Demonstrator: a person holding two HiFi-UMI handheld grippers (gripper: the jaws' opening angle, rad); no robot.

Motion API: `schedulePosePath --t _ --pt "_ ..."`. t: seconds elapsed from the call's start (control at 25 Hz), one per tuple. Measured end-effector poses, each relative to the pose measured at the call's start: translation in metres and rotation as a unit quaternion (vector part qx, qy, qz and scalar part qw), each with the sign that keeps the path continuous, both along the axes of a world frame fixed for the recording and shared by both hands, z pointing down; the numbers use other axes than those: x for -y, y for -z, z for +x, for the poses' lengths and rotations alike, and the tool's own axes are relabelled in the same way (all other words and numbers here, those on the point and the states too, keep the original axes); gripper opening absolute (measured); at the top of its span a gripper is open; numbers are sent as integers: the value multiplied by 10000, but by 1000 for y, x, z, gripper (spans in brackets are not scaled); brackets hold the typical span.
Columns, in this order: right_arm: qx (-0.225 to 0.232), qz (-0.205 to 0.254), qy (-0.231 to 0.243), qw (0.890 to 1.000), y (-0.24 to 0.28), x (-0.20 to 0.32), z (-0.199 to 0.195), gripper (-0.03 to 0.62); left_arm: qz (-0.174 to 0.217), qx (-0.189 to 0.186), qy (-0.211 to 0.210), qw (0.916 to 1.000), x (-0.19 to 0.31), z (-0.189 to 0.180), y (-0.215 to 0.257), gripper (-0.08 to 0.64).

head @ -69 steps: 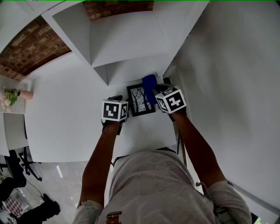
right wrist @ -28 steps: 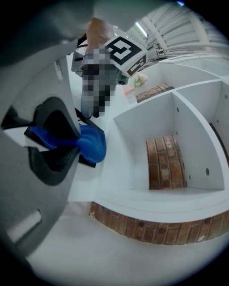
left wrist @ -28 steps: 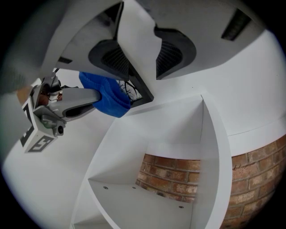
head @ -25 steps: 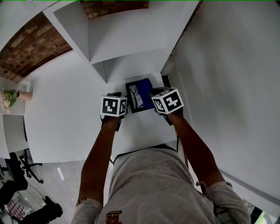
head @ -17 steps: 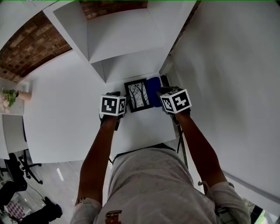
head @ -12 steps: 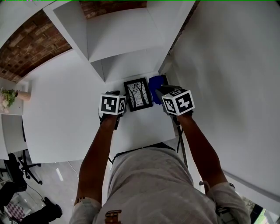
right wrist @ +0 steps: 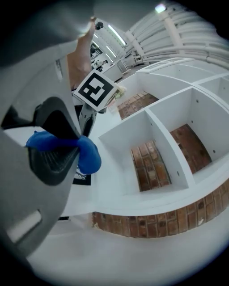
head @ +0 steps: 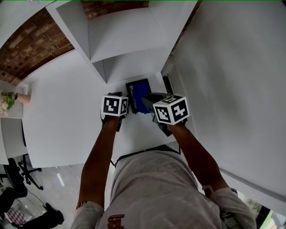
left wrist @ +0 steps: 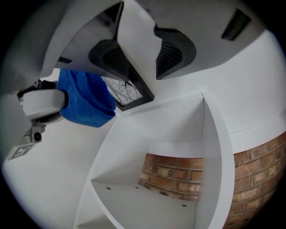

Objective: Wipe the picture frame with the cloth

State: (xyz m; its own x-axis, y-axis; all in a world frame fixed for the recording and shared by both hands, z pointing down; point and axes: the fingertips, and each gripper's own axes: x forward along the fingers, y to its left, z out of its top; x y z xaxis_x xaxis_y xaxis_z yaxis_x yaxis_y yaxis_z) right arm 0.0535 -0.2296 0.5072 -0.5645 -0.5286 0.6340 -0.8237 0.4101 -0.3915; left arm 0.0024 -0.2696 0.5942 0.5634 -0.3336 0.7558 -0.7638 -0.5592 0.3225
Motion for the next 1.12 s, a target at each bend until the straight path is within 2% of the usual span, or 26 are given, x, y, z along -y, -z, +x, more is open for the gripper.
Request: schedulePosePath --t 0.2,0.4,0.72,1.0,1.12 --pt "74 -371 -67 9993 -31 -7 -17 48 14 -23 25 10000 0 -1 0 187" --pt "-357 -440 93 9983 -54 -10 -17 48 23 -25 48 10000 0 0 -1 187" --pt "-1157 -263 272 9926 -60 -13 21 48 24 3 51 10000 1 0 -1 187" --pt "-1429 -237 72 9894 -57 -18 66 48 81 49 86 9999 0 0 0 187" --pt "-1413 -208 -43 9897 -57 -19 83 48 121 98 88 9998 0 -1 0 187"
